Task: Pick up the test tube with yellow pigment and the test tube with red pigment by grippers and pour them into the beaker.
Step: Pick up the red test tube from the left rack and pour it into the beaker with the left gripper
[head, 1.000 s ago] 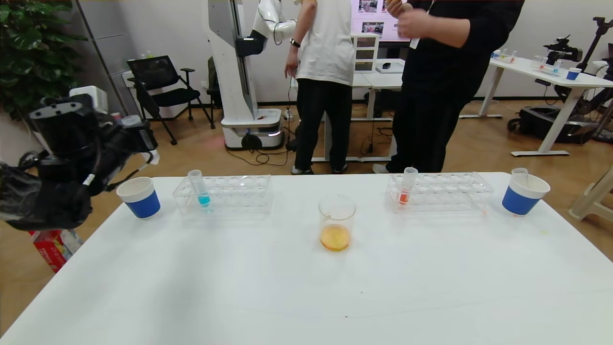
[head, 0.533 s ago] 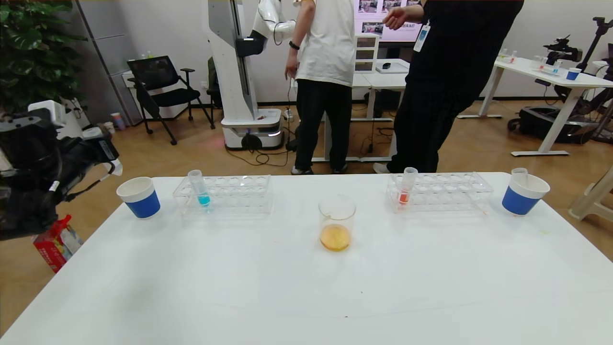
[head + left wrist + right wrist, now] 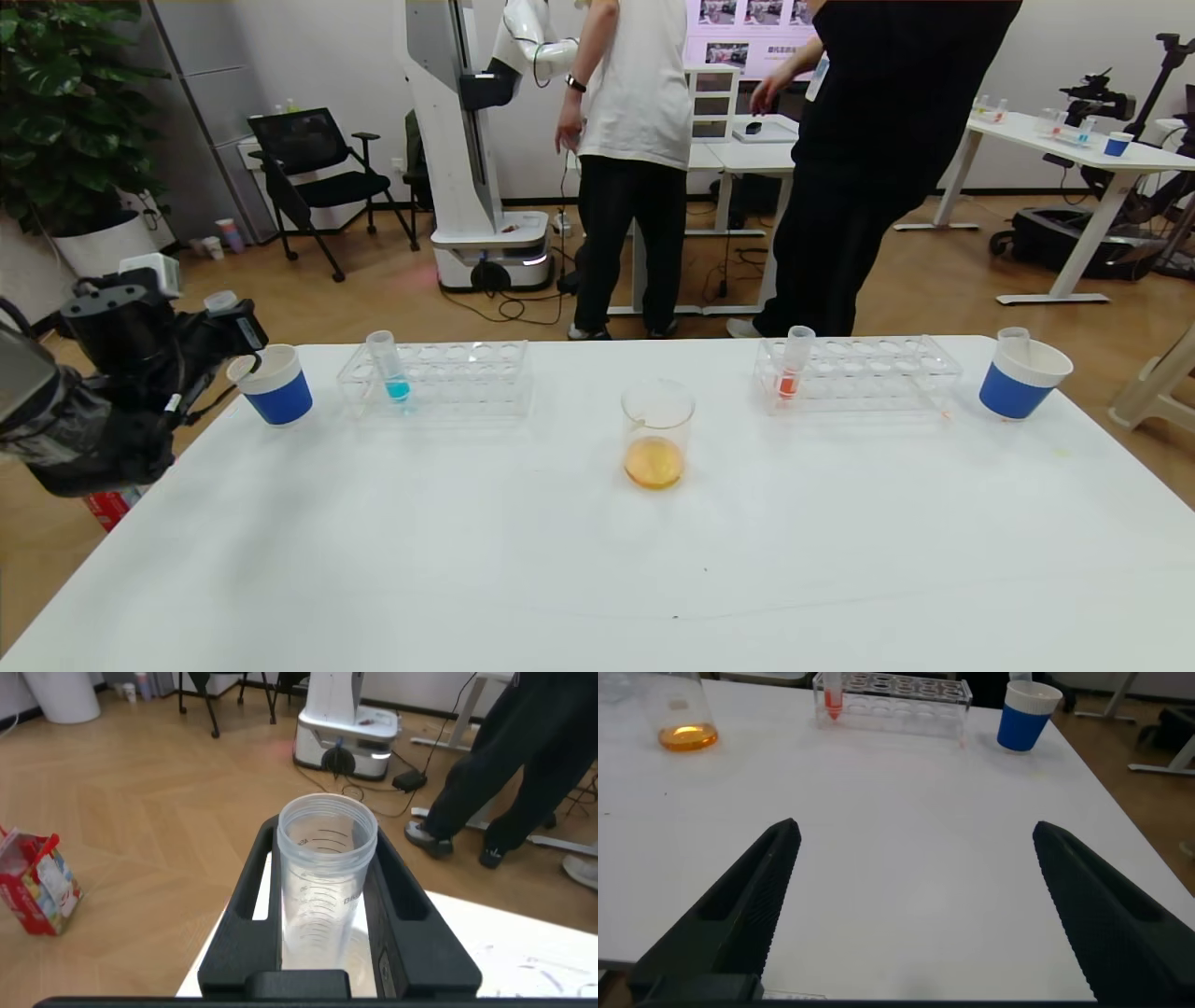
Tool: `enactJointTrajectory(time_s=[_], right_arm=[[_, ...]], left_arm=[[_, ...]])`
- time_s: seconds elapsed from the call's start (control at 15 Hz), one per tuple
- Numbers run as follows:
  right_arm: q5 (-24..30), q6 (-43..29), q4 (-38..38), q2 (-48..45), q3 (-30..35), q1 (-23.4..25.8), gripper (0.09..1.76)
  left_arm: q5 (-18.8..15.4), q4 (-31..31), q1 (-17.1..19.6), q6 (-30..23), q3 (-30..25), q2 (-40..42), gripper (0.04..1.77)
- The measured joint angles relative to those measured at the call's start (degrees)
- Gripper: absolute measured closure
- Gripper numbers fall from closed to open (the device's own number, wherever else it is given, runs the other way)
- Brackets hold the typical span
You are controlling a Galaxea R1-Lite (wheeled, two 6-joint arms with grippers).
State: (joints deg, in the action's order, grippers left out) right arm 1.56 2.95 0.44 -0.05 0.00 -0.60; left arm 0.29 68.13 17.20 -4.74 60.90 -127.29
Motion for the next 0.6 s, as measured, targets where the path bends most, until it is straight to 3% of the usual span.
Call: enactJointTrajectory(time_s=[0.4,0.47,0.53,0.6], right_arm=[[0.0,0.0,0.0,0.0,0.0,0.0,0.11],[0.0,0.0,0.0,0.0,0.0,0.0,0.11],[0.0,0.0,0.0,0.0,0.0,0.0,0.11],[0.0,0.0,0.0,0.0,0.0,0.0,0.11]], left_arm=[[-0.5,3.3,0.0,-0.1,0.1,-5.5,1.29],[-0.5,3.4,0.0,-0.1,0.0,-5.8,1.17],[-0.5,3.4,0.0,-0.1,0.0,-5.9,0.92],[-0.5,3.4,0.0,0.0,-0.1,-5.9,0.54]])
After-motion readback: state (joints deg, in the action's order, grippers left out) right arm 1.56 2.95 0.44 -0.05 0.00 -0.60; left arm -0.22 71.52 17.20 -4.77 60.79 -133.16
